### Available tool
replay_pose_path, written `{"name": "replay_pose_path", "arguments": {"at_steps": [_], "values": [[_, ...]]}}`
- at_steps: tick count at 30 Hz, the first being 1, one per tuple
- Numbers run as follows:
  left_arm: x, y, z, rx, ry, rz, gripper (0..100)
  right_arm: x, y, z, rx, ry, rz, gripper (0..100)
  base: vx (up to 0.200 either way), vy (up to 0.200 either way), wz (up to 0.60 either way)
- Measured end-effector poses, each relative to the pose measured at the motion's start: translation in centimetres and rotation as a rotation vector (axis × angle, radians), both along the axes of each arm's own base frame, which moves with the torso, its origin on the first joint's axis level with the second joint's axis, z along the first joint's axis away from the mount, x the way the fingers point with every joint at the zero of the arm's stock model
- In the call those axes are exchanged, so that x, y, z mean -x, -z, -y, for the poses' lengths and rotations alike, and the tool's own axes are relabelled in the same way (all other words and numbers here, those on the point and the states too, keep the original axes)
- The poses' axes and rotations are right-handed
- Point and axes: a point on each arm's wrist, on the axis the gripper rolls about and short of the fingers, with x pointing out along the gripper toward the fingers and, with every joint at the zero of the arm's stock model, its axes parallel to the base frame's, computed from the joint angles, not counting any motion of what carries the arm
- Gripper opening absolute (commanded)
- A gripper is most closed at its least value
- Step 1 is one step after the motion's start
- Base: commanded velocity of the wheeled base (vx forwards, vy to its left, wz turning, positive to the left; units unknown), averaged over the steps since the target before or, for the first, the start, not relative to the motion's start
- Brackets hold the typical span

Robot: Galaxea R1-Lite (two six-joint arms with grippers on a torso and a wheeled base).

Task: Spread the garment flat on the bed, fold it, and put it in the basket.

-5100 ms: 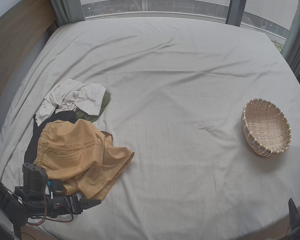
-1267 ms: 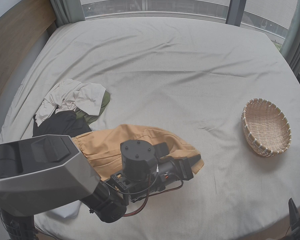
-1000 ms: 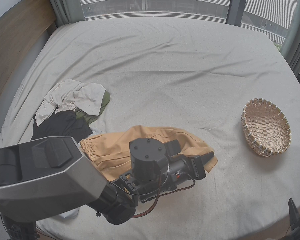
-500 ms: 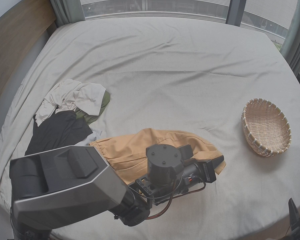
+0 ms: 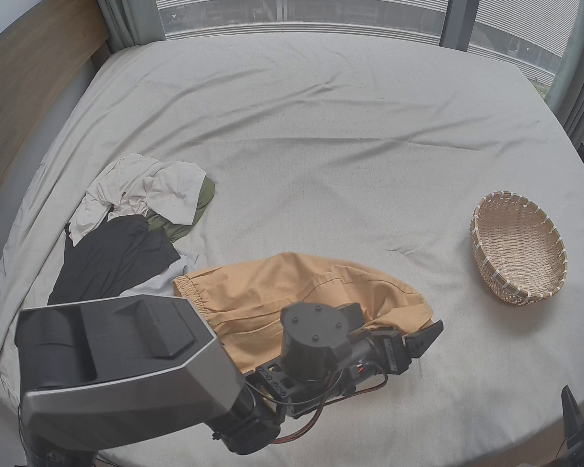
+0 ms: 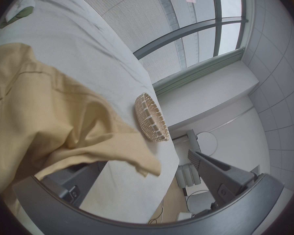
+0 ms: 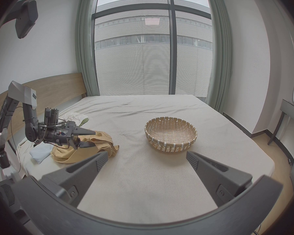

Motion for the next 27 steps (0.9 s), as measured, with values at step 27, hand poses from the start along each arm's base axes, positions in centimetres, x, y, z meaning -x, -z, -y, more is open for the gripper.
{"name": "replay_pose_path", "arguments": {"at_steps": [27], "values": [[3.7,-1.8,-16.5,-0.063,-0.268,-0.040,100,0.0,0.0,0.0,0.000,0.002,-0.001,100,0.000,0.000,0.00]]}}
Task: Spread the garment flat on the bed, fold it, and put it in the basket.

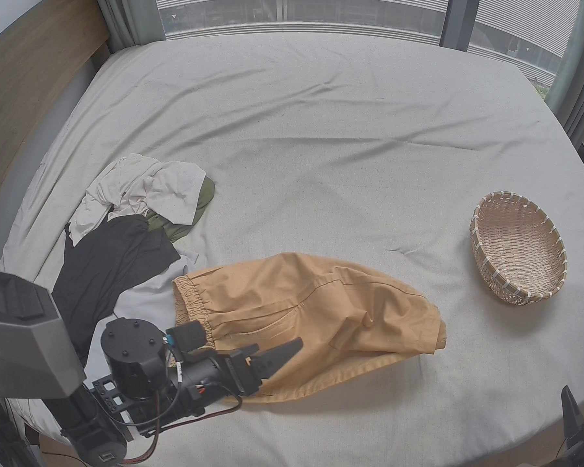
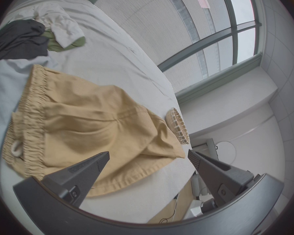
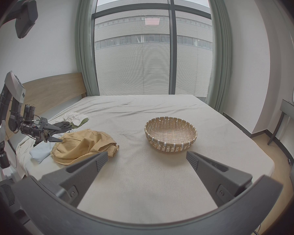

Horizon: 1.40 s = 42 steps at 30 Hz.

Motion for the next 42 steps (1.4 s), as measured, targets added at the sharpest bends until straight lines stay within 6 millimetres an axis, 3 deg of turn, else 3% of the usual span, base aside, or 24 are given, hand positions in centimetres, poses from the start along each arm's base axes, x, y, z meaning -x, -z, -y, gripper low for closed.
{"name": "replay_pose_path", "arguments": {"at_steps": [11,19,34,42], "values": [[-1.0,0.5,-4.6,-0.069,-0.116,-0.007,100,0.0,0.0,0.0,0.000,0.000,0.000,100,0.000,0.000,0.00],[-1.1,1.1,-6.3,-0.148,-0.147,0.000,100,0.0,0.0,0.0,0.000,0.000,0.000,100,0.000,0.000,0.00],[-1.9,2.4,-6.7,-0.191,-0.156,-0.021,100,0.0,0.0,0.0,0.000,-0.001,0.000,100,0.000,0.000,0.00],[-3.7,3.0,-5.9,-0.215,-0.143,0.026,100,0.0,0.0,0.0,0.000,0.000,0.000,100,0.000,0.000,0.00]]}}
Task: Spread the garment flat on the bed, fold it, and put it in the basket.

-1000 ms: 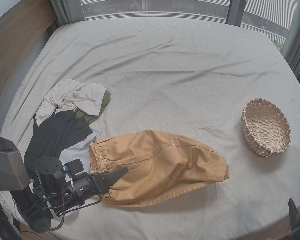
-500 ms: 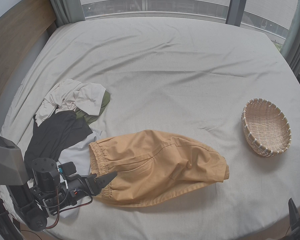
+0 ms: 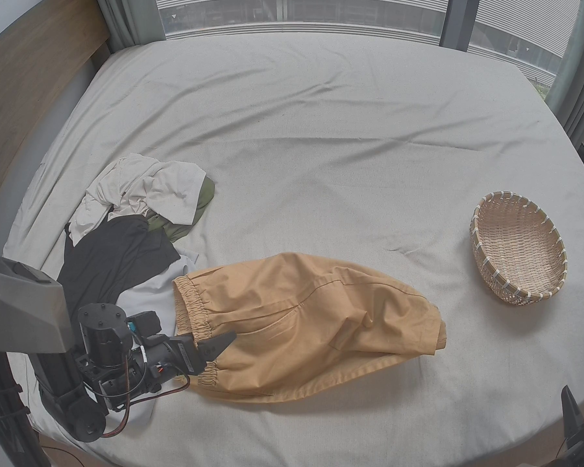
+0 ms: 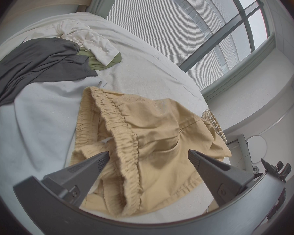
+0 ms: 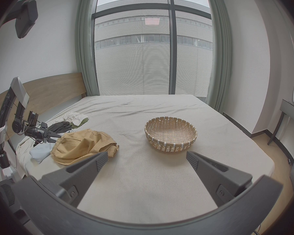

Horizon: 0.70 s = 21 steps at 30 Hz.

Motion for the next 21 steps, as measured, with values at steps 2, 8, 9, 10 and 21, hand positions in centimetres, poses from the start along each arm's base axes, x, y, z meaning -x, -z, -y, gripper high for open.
{"name": "replay_pose_path", "arguments": {"at_steps": [2,8,9,10,21], "values": [[-0.3,0.0,0.2,0.002,0.004,0.006,100,0.0,0.0,0.0,0.000,0.000,0.000,100,0.000,0.000,0.00],[-0.9,0.3,0.9,0.004,0.020,0.017,100,0.0,0.0,0.0,0.000,0.000,0.000,100,0.000,0.000,0.00],[-0.9,0.4,1.0,0.002,0.023,0.015,100,0.0,0.0,0.0,0.000,0.000,0.000,100,0.000,0.000,0.00],[-0.9,0.4,1.1,0.002,0.025,0.014,100,0.0,0.0,0.0,0.000,0.000,0.000,100,0.000,0.000,0.00],[-1.2,1.0,1.5,-0.023,0.042,0.017,0,0.0,0.0,0.0,0.000,0.000,0.000,100,0.000,0.000,0.00]]}}
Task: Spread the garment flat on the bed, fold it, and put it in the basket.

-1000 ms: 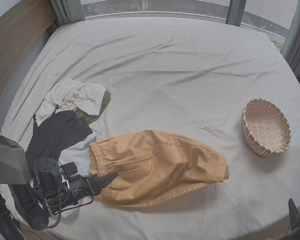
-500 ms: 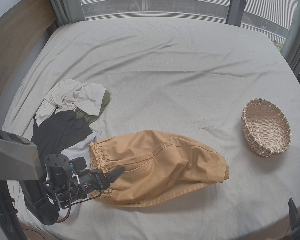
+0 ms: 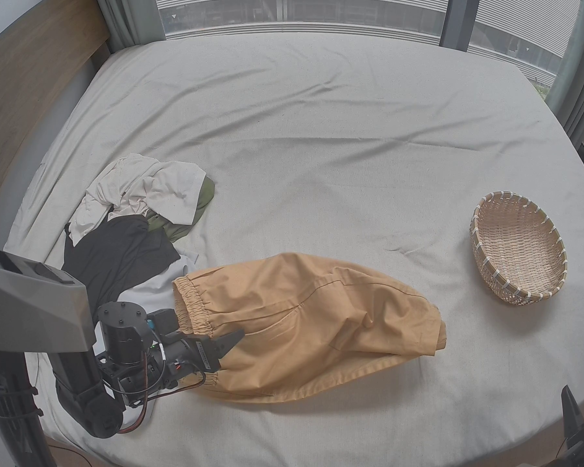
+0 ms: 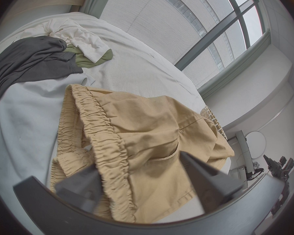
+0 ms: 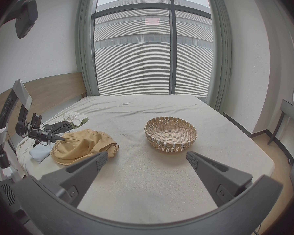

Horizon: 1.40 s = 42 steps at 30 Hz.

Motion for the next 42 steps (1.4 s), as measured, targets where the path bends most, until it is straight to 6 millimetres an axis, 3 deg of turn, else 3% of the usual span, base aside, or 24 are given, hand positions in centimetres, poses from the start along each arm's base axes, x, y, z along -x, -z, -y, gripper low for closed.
{"name": "replay_pose_path", "arguments": {"at_steps": [8,23,34,42], "values": [[-0.4,-0.7,0.7,0.026,0.014,0.032,0,0.0,0.0,0.0,0.000,0.000,0.000,100,0.000,0.000,0.00],[-1.6,-6.5,1.3,0.169,0.010,0.238,0,0.0,0.0,0.0,0.000,0.001,0.000,100,0.000,0.000,0.00],[-0.7,-10.3,1.2,0.306,0.011,0.304,0,0.0,0.0,0.0,0.000,0.001,0.000,100,0.000,0.000,0.00],[0.0,-10.8,1.0,0.311,0.012,0.312,0,0.0,0.0,0.0,-0.003,0.003,0.000,100,0.000,0.000,0.00]]}}
